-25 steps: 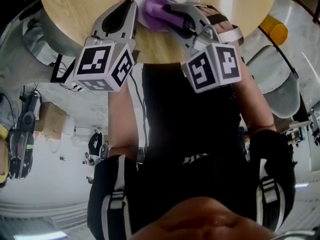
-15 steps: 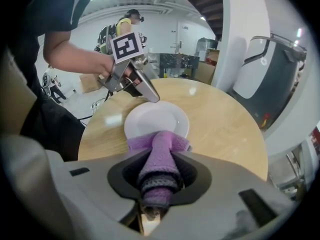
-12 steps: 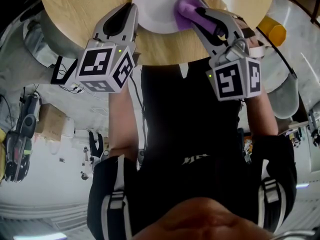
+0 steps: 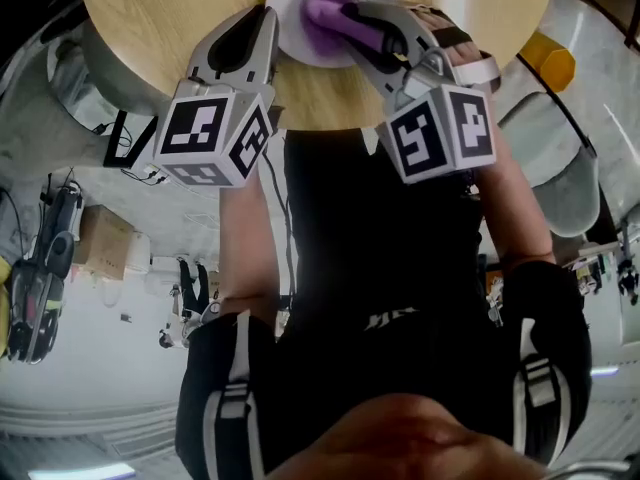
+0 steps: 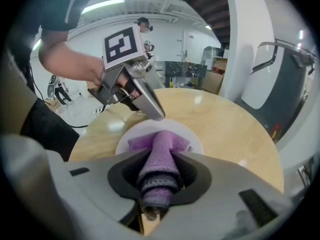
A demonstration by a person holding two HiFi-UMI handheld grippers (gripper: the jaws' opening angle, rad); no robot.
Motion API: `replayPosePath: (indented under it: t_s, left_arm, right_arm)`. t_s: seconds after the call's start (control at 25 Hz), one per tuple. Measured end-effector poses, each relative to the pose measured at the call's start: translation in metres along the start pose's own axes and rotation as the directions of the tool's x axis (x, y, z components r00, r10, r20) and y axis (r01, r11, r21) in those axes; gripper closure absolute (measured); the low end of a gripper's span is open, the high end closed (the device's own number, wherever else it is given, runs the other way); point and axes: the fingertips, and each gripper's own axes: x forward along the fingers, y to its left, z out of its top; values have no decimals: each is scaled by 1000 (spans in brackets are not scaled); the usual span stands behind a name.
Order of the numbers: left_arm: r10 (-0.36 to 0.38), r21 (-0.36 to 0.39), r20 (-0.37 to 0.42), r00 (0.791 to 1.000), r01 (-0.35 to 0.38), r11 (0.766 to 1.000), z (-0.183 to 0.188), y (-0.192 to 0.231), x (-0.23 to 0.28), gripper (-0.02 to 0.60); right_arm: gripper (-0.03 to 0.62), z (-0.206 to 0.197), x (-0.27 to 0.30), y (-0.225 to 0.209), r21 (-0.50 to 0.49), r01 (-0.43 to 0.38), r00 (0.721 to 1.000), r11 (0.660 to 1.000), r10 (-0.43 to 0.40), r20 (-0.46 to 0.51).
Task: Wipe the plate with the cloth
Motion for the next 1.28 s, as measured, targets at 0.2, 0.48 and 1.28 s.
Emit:
replayPosePath:
  t_s: [0.2, 0.48, 1.28]
  left_arm:
    - [-5, -2, -5, 1000, 5, 1000, -3, -2, 3, 552]
    - [1, -5, -5, 1000, -1, 1000, -5, -1, 1, 552]
    - [9, -1, -9, 1000, -9, 1000, -5, 0, 0, 554]
  right_arm:
    - [499, -46, -39, -8, 23, 32, 995, 999, -30, -90]
    - [499, -22, -39, -5, 37, 37, 998, 999, -35, -50]
    - [499, -56, -52, -9, 47, 43, 993, 998, -38, -114]
